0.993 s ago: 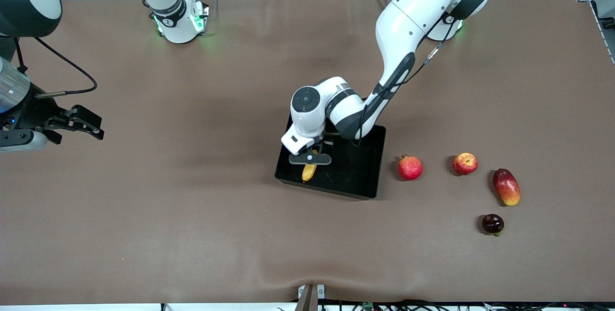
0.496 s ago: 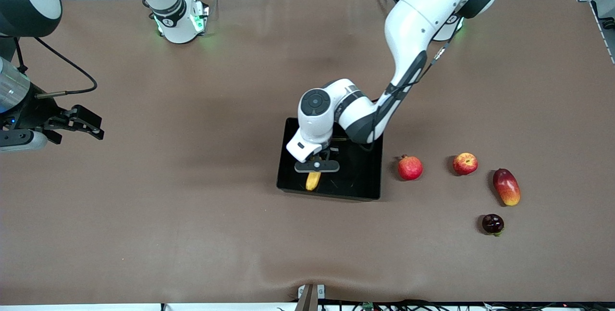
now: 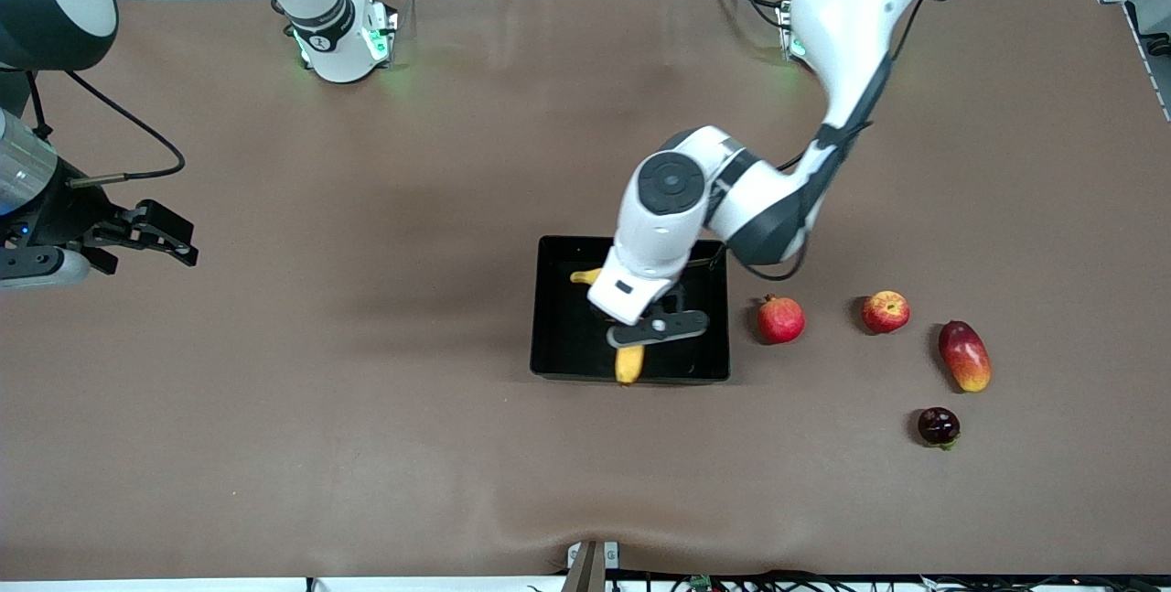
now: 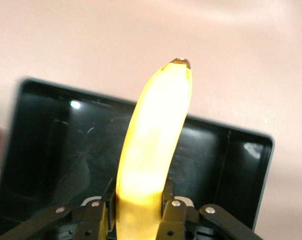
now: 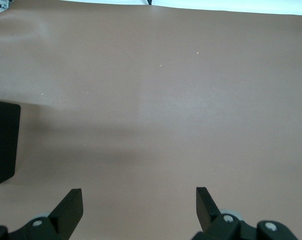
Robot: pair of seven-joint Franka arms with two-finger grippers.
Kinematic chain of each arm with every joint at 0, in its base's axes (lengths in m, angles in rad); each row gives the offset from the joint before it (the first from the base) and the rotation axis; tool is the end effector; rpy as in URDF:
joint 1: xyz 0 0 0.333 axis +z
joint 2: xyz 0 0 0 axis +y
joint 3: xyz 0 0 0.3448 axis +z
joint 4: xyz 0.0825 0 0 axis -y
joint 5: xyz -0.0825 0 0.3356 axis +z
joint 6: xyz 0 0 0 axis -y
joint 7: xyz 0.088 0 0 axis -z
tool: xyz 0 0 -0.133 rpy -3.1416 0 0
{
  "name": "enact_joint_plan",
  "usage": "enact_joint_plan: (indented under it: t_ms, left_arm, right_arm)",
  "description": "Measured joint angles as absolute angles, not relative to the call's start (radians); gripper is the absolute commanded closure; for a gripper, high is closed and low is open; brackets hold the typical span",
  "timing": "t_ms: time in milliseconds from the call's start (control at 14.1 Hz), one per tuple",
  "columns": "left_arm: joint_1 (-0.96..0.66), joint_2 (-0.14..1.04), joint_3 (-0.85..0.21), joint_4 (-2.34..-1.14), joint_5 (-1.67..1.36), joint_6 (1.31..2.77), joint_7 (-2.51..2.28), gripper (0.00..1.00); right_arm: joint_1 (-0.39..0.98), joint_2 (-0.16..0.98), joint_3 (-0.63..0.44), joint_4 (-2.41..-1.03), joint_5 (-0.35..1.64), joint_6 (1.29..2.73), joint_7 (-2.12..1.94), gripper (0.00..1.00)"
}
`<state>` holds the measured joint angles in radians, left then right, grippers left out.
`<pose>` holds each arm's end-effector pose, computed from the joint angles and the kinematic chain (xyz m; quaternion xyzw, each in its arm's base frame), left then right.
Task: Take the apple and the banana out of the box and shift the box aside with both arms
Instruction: 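Lift the banana with the left gripper while the right gripper reaches the tray, then carry the banana beside the apples while the right gripper grips the tray rim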
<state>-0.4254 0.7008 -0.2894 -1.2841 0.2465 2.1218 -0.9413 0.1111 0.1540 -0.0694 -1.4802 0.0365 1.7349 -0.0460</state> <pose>0.5975 -0.4221 0.3774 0.9917 0.0969 0.0707 0.0470 0.5746 0.0315 0.5989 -0.9977 -0.0424 -0.0505 0.0127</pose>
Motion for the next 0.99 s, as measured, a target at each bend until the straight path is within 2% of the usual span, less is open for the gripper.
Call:
enact_joint_plan:
  t_ms: [213, 567, 993]
  left_arm:
    - [-0.360, 0.652, -0.285, -1.292, 0.246, 2.029, -0.916, 1.00]
    - [-0.184, 0.644, -0.286, -1.344, 0.243, 1.998, -0.664, 1.00]
    - [-0.020, 0.647, -0.283, -1.419, 0.242, 1.951, -0.379, 1.00]
  right_arm:
    - [0.115, 0.158, -0.065, -1.481, 0.038, 1.735, -0.046, 0.00]
    - [0.208, 0.227, -0.055, -1.485, 0.040, 1.747, -0.046, 0.00]
    - [0.370, 0.378, -0.052, -1.488, 0.040, 1.896, -0.043, 0.00]
